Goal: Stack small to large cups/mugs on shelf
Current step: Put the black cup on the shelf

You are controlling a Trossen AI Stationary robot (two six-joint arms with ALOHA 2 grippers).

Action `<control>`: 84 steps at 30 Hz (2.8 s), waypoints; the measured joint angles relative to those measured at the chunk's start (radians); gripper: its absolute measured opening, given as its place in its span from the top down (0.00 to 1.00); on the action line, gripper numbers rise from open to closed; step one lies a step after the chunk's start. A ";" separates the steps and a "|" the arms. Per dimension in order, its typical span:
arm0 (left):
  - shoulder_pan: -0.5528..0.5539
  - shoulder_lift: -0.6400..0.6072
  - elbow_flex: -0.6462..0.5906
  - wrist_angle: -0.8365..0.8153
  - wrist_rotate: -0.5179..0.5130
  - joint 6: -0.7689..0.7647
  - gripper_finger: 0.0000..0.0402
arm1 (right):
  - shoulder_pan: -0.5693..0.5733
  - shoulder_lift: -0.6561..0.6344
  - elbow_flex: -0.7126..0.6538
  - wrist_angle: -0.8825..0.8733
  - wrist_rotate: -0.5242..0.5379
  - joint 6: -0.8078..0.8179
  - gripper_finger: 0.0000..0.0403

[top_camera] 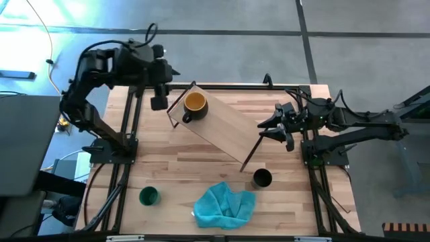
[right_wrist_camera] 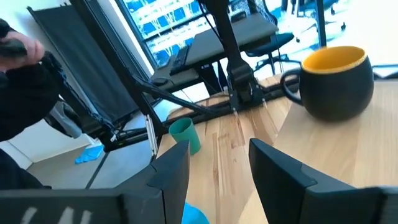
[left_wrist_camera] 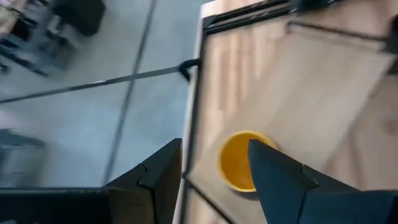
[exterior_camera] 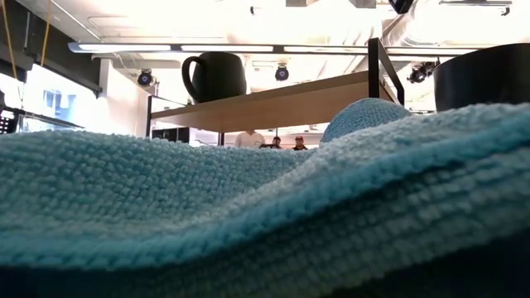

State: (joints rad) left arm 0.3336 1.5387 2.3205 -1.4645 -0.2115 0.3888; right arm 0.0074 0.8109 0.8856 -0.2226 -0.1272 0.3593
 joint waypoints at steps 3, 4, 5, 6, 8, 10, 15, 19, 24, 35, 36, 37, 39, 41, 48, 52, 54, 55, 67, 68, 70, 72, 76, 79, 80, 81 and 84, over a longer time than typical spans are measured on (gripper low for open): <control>0.000 -0.026 -0.001 -0.009 0.104 -0.061 0.58 | 0.000 0.000 0.000 0.024 0.000 -0.011 0.61; 0.000 -0.035 -0.001 -0.009 0.147 -0.081 0.58 | 0.000 0.000 0.000 0.029 0.001 -0.015 0.61; 0.000 -0.041 -0.001 -0.009 0.186 -0.100 0.58 | 0.000 0.000 0.000 0.034 0.003 -0.020 0.61; 0.000 -0.047 -0.001 -0.006 0.224 -0.116 0.59 | 0.000 0.000 0.000 0.041 0.005 -0.023 0.61; 0.000 -0.055 -0.001 -0.006 0.300 -0.140 0.59 | 0.000 0.000 0.000 0.059 0.006 -0.024 0.61; 0.000 -0.067 -0.001 -0.006 0.368 -0.155 0.59 | 0.000 0.000 0.000 0.078 0.007 -0.025 0.61; 0.000 -0.095 -0.001 -0.008 0.492 -0.162 0.59 | 0.000 0.000 0.000 0.122 0.006 -0.028 0.61; 0.000 -0.120 -0.001 -0.005 0.579 -0.161 0.59 | 0.000 0.000 0.000 0.151 -0.003 -0.028 0.61; 0.000 -0.174 -0.001 0.016 0.670 -0.159 0.59 | 0.000 -0.001 0.000 0.213 -0.030 -0.049 0.61; 0.000 -0.398 -0.255 0.258 0.783 -0.212 0.59 | 0.000 -0.022 0.000 0.339 -0.043 -0.143 0.61; 0.000 -0.430 -0.319 0.301 0.780 -0.227 0.59 | 0.000 -0.025 0.000 0.347 -0.043 -0.147 0.61; 0.000 -0.460 -0.384 0.345 0.777 -0.241 0.59 | 0.000 -0.031 0.000 0.348 -0.043 -0.153 0.61; 0.000 -0.522 -0.517 0.449 0.769 -0.271 0.59 | 0.000 -0.036 0.000 0.366 -0.043 -0.158 0.61; 0.000 -0.578 -0.642 0.550 0.766 -0.306 0.59 | 0.000 -0.042 0.000 0.371 -0.043 -0.159 0.61; 0.000 -0.721 -0.939 0.799 0.761 -0.421 0.59 | 0.000 -0.046 0.000 0.406 -0.044 -0.149 0.61; -0.001 -0.759 -1.063 0.889 0.793 -0.499 0.59 | 0.000 -0.054 0.000 0.407 -0.047 -0.136 0.61; -0.001 -0.775 -1.130 0.954 0.818 -0.539 0.59 | 0.000 -0.058 0.000 0.409 -0.047 -0.141 0.61; -0.001 -0.783 -1.166 0.989 0.826 -0.556 0.59 | 0.000 -0.059 0.000 0.407 -0.047 -0.143 0.61; -0.062 -0.974 -1.416 1.200 0.713 -0.635 0.59 | 0.000 -0.060 0.000 0.299 -0.055 -0.082 0.61; -0.068 -0.997 -1.428 1.201 0.693 -0.639 0.59 | 0.000 -0.060 0.000 0.277 -0.058 -0.068 0.61; -0.076 -1.043 -1.454 1.203 0.659 -0.653 0.59 | 0.001 -0.060 0.000 0.228 -0.063 -0.036 0.61; -0.084 -1.086 -1.485 1.213 0.639 -0.674 0.59 | 0.008 -0.060 0.000 0.183 -0.068 0.000 0.61; -0.088 -1.157 -1.560 1.263 0.618 -0.731 0.59 | 0.054 -0.060 0.000 0.165 -0.072 0.022 0.61; -0.087 -1.189 -1.613 1.302 0.618 -0.768 0.59 | 0.100 -0.064 0.000 0.169 -0.044 0.004 0.61; -0.087 -1.195 -1.628 1.310 0.618 -0.777 0.59 | 0.118 -0.065 0.000 0.170 -0.027 -0.002 0.61; -0.087 -1.201 -1.640 1.320 0.617 -0.784 0.59 | 0.138 -0.065 0.000 0.169 -0.004 -0.012 0.61; -0.088 -1.205 -1.672 1.345 0.618 -0.807 0.59 | 0.192 -0.066 0.000 0.165 0.069 -0.046 0.61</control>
State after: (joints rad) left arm 0.2461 0.3342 0.6486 -0.1200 0.4068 -0.4183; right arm 0.1993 0.7452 0.8856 -0.0571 -0.0578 0.3131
